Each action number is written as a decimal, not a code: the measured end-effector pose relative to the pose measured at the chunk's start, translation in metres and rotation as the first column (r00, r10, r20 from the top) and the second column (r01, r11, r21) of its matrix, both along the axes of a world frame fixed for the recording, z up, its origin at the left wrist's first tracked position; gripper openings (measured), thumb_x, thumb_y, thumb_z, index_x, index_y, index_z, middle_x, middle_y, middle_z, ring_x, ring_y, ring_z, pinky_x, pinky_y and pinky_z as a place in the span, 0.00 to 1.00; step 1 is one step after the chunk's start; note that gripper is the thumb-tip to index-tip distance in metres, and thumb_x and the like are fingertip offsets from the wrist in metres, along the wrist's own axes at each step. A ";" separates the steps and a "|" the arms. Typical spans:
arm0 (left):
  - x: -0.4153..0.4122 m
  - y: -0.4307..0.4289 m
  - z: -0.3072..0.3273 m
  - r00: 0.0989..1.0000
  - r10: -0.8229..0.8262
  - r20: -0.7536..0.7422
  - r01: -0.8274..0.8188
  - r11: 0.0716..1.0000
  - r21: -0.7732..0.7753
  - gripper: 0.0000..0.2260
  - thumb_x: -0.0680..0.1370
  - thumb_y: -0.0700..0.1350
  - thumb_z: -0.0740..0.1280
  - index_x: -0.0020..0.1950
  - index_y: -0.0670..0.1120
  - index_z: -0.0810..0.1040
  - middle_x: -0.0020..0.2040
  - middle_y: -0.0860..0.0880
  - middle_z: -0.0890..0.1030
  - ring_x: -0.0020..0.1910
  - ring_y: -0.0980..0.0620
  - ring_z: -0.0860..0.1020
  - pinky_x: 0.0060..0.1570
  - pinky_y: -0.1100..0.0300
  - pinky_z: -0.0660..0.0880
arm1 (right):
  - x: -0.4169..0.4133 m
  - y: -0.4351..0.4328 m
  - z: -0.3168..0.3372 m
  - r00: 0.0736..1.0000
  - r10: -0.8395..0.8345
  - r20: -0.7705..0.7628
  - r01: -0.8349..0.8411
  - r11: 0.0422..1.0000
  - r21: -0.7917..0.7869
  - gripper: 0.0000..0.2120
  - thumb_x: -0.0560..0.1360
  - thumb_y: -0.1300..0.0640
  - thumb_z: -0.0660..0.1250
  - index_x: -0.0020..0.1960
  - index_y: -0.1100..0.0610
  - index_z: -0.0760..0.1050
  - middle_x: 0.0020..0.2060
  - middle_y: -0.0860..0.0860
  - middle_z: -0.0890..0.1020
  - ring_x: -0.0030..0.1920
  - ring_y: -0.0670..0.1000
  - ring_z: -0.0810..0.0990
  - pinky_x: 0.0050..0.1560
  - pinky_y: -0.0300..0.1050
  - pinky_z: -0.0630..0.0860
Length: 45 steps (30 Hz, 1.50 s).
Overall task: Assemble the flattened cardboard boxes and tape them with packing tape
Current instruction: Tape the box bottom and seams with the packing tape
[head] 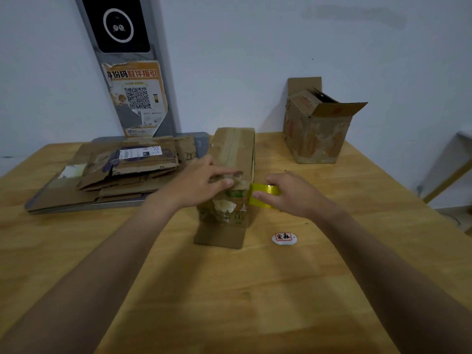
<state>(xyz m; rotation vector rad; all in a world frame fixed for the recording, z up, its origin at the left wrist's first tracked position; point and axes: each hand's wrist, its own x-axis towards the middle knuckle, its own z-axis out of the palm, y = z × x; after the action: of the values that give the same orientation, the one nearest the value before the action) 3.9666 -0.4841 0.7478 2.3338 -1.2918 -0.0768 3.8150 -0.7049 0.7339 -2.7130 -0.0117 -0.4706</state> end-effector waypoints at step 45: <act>-0.032 -0.023 -0.037 0.969 0.219 0.110 -0.203 0.969 -0.138 0.23 0.74 0.68 0.62 0.68 0.68 0.76 0.74 0.68 0.70 0.78 0.58 0.61 0.72 0.48 0.52 | -0.009 0.006 -0.019 0.989 0.099 0.107 -0.121 0.967 0.226 0.14 0.77 0.49 0.73 0.38 0.54 0.74 0.29 0.51 0.79 0.28 0.51 0.79 0.31 0.55 0.75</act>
<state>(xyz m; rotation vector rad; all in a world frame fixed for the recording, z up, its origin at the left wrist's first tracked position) 3.9343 -0.5070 0.7113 2.3822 -1.0613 0.2164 3.8058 -0.6991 0.7152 -2.4453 -0.1247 -0.5319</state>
